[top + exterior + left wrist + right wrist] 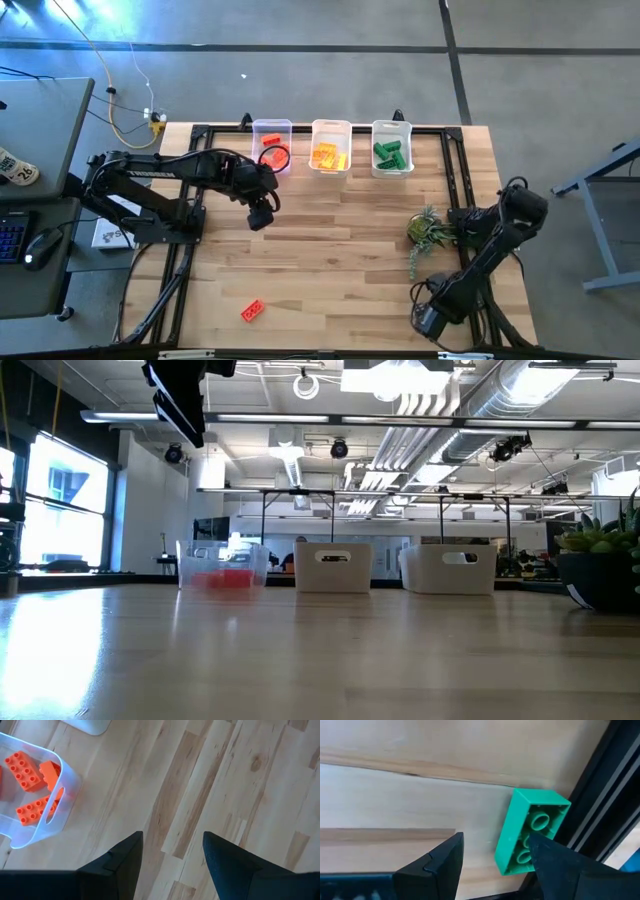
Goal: Sort & place blocks by color
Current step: Put the green game piece into the right white bin
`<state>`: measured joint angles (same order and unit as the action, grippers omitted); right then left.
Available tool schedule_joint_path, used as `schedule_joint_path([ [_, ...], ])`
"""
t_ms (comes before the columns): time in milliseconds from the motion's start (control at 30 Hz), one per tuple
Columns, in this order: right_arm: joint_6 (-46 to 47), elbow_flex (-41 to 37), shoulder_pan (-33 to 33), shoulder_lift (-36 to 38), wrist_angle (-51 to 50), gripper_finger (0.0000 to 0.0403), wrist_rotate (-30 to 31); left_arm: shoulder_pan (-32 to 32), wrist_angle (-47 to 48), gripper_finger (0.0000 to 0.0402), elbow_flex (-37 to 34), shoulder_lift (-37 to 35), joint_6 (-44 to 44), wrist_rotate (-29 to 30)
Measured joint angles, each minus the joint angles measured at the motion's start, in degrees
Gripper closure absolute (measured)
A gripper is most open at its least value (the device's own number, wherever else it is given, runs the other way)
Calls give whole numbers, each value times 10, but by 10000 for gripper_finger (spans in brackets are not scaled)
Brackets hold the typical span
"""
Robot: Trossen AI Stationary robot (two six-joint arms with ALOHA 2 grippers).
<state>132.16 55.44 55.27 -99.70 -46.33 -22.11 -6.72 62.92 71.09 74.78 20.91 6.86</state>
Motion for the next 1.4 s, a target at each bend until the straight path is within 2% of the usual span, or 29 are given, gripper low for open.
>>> schedule_joint_path([
  [300,10,2,-18,-2,71,190,14,0,0,206,0,0,-1,0],
  [500,-16,3,-57,-1,116,190,85,0,0,206,0,0,-1,1],
  [667,-47,3,-83,-1,114,190,96,0,0,206,0,0,-1,10],
  [900,-39,0,-87,17,111,190,98,0,0,206,0,0,-1,15],
  [1133,-19,-2,-87,43,82,190,153,0,-8,206,0,0,-7,15],
  [1400,-19,-2,-84,43,91,190,131,0,-16,206,0,0,-7,15],
])
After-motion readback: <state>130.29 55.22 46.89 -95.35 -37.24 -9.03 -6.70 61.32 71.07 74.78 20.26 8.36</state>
